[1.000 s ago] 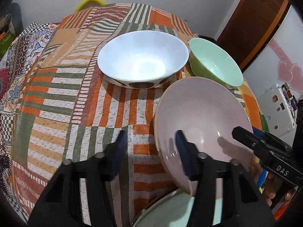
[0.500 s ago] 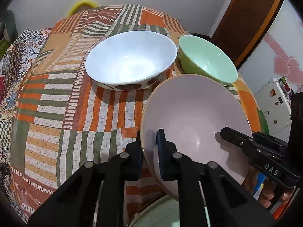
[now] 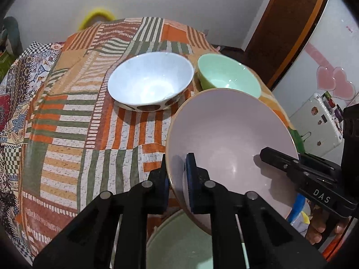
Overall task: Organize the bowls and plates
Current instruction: 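Lift the pink bowl and carry it over the plate stack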
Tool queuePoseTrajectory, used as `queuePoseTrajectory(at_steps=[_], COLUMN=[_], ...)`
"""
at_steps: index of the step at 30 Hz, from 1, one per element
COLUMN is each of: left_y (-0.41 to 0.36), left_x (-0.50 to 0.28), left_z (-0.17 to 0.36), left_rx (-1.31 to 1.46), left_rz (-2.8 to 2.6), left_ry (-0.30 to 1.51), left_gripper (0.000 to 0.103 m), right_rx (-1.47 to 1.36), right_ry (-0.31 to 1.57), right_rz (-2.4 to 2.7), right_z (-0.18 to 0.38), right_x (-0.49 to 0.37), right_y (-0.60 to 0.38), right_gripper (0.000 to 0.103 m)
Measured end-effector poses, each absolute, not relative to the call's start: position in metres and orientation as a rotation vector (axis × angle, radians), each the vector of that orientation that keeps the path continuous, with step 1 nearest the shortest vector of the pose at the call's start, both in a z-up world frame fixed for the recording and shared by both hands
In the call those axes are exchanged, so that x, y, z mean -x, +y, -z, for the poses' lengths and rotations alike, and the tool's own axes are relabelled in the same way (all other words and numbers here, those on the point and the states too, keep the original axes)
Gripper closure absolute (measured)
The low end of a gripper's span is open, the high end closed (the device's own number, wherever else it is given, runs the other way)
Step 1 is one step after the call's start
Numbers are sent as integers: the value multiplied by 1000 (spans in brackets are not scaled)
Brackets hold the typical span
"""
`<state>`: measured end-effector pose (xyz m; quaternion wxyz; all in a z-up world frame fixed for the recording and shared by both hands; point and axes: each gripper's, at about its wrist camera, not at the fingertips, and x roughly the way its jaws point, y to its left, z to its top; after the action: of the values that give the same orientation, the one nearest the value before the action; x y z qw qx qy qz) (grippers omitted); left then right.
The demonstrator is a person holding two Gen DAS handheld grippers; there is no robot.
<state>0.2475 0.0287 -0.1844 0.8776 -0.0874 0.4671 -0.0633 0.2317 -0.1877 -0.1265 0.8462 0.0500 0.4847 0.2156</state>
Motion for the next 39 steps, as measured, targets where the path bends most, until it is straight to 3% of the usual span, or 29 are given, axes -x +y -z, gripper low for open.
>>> queuePoseTrajectory(at_steps=[20,39], left_y=[62,145], left_x=[-161,-84], left_z=[126,122], left_rx=[187,263], left_rz=[68,-104], left_ry=[862,823], left_gripper=[91,91], right_rx=[-86,9], right_ry=[912,911], right_rz=[-526,-693], right_z=[86,88], right_x=[-185,-150], right_y=[-157,-70], right_gripper=[85,84])
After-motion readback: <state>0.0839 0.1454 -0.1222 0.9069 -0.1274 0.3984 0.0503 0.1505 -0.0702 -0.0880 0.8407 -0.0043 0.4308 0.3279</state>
